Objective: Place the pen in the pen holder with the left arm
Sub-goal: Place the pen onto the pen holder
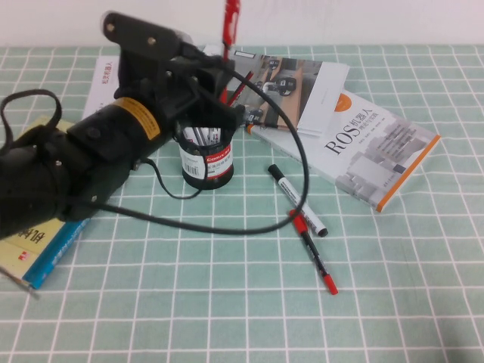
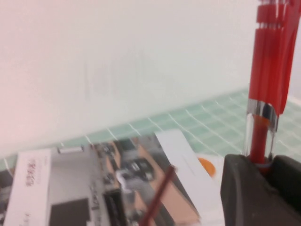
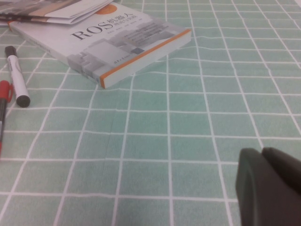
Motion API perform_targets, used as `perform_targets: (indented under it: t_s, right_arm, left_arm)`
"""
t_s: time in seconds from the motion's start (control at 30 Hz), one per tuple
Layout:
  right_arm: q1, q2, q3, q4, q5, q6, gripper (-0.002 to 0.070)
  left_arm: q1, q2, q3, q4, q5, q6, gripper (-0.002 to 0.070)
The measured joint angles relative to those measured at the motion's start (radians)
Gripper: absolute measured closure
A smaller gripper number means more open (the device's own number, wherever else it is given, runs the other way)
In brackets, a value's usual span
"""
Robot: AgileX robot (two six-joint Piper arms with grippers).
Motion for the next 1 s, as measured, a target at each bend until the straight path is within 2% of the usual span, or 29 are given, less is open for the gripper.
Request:
perform_targets:
  t_s: [0.27,1.0]
  right_arm:
    - [0.000,0.000,0.000,0.000,0.000,0.000,0.0696]
    - [0.000,0.000,0.000,0.000,0.000,0.000,0.0696]
  left_arm:
    - [0.064,0.135,0.000,-0.004,-0.136,0.000,0.0606]
    - [0.090,0.313,0.000,-0.014,-0.318,0.062,0.0606]
